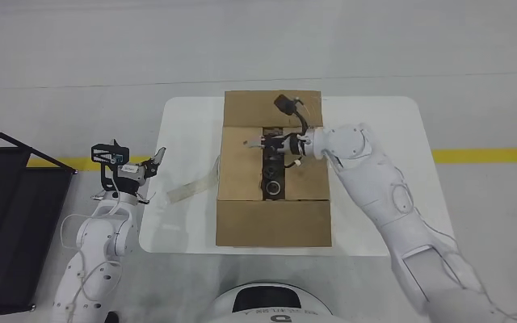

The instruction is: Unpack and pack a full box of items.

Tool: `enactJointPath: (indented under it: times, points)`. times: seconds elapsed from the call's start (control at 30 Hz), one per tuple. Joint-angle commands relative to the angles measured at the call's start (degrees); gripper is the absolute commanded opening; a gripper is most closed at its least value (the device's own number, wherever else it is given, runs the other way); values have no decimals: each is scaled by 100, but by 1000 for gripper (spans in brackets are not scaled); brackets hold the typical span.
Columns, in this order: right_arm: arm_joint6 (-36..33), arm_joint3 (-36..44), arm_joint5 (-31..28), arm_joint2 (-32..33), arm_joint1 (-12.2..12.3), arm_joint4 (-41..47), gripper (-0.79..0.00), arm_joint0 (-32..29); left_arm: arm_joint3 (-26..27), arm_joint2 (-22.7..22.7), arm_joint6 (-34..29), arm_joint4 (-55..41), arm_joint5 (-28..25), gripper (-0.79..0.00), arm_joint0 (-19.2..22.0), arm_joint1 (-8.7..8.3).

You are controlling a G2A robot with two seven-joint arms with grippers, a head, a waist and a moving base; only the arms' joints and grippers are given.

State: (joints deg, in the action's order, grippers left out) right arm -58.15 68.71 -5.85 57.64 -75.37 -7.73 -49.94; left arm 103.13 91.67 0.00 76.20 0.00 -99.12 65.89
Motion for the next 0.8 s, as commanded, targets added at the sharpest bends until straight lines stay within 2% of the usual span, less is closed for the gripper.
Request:
enactJointPath:
  times: [0.0,0.13,0.33,0.5,0.57,0.77]
  points:
    - [-6,-250,28,-181,-57,46,0,148,0,0,0,0,0,0,0,0]
    - [-158,-539,-121,-325,-151,551,0,342,0,0,0,0,0,0,0,0]
    - [-1153,-1257,-859,60,-242,2903,0,502,0,0,0,0,0,0,0,0]
    - [-1968,-1638,-1100,100,-328,4076,0,618,0,0,0,0,0,0,0,0]
    - [-2131,-1714,-1177,51,-362,4227,0,694,0,0,0,0,0,0,0,0]
    - [-1800,-1535,-1208,-491,-540,3848,0,924,0,0,0,0,0,0,0,0]
